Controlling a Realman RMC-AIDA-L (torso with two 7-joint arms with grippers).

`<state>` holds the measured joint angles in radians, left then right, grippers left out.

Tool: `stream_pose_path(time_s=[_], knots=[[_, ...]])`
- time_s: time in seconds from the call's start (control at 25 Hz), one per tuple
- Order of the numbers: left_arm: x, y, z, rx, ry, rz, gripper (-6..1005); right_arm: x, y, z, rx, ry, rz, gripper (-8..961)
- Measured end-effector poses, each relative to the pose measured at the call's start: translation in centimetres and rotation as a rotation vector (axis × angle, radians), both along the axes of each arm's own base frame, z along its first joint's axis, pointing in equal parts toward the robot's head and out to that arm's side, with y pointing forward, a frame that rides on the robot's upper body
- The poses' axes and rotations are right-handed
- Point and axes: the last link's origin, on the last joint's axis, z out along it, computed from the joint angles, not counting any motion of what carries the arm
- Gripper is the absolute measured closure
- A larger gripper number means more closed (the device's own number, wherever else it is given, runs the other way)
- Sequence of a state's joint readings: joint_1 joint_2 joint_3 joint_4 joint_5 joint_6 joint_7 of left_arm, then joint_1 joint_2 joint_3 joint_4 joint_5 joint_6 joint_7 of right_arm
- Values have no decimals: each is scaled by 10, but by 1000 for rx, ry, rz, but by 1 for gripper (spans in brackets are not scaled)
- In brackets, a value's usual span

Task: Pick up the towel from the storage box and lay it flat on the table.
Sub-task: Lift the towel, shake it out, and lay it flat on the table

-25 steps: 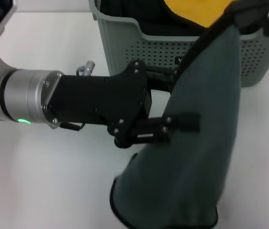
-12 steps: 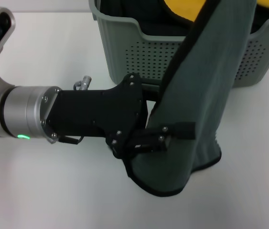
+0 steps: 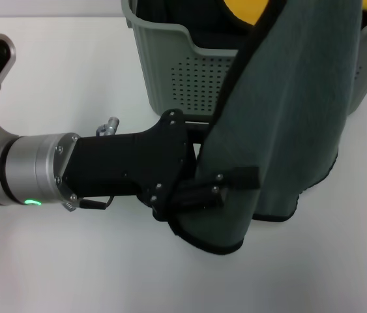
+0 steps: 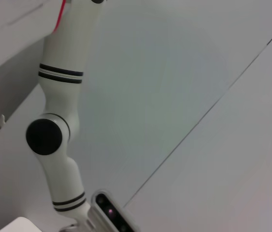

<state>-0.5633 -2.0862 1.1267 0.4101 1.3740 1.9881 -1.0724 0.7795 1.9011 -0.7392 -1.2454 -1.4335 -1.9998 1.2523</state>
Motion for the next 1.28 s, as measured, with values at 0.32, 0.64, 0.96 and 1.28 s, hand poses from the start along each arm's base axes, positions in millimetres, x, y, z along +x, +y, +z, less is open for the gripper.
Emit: stream_pose_path(time_s=[0.32,0.64,0.96,1.28], knots=[[-14,-3,-3,24,15,84,607,6,-1,11,42,22,-16,948],[-27,-6,3,50,-1,154,608,15,-9,21,87,28,-27,947],[-33,-10,5,51,2,177,609,20,-16,26,108,40,-27,947],[-36,-12,2,43,4,197,610,20,-18,30,123,46,-22,947]])
